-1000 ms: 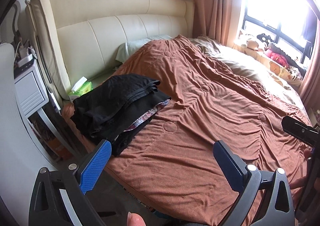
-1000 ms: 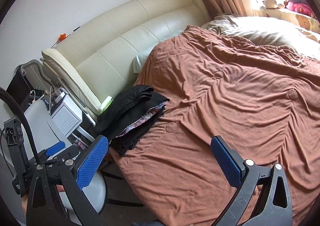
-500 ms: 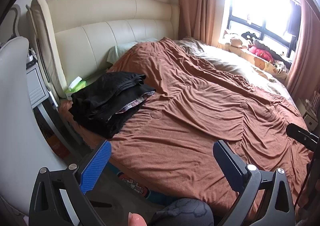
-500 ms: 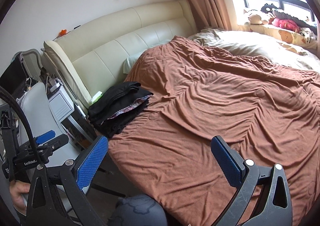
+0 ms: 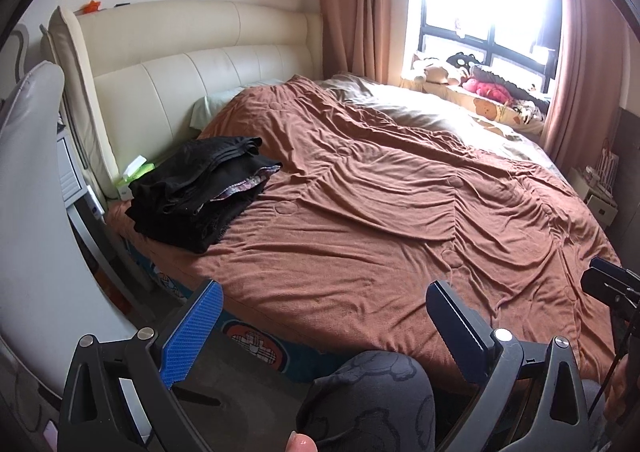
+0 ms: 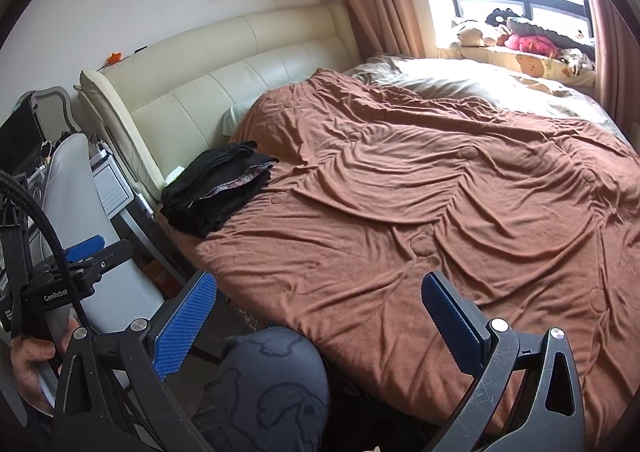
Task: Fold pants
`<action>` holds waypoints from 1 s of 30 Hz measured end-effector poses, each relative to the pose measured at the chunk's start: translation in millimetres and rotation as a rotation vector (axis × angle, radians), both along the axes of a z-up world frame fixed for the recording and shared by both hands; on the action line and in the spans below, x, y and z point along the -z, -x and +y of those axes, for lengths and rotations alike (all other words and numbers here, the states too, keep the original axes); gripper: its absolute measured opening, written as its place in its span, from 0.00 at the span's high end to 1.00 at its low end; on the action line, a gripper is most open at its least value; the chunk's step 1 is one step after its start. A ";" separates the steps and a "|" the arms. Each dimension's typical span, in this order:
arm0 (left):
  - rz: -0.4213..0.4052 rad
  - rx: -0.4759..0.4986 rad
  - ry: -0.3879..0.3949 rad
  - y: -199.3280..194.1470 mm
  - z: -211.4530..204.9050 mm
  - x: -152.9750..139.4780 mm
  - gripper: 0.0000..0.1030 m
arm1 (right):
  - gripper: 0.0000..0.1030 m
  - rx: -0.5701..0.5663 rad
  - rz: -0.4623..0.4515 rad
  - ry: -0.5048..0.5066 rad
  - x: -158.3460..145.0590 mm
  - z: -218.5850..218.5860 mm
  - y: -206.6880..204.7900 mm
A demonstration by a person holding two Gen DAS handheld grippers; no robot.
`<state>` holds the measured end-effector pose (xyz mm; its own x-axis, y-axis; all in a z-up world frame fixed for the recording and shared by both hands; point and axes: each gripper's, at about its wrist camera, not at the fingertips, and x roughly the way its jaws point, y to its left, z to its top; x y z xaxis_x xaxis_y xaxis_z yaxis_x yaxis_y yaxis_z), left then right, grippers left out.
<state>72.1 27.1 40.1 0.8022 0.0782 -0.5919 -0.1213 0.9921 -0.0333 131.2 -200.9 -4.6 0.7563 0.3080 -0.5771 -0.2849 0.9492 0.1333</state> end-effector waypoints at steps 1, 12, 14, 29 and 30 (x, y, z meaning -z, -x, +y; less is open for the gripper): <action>-0.004 0.009 -0.012 5.5 -3.3 1.5 0.00 | 0.00 0.008 -0.005 0.008 0.1 0.2 7.2; -0.067 0.077 -0.030 63.3 -11.5 5.2 0.00 | 0.00 0.080 -0.057 0.050 3.6 -0.8 87.8; -0.078 0.080 -0.026 73.1 -9.9 5.3 0.01 | 0.00 0.091 -0.067 0.038 4.5 -1.8 100.1; -0.150 0.101 -0.002 120.2 1.0 16.3 0.01 | 0.00 0.136 -0.143 0.047 21.2 6.7 167.7; -0.153 0.101 -0.004 122.1 1.8 17.3 0.01 | 0.00 0.140 -0.150 0.044 22.3 6.4 170.8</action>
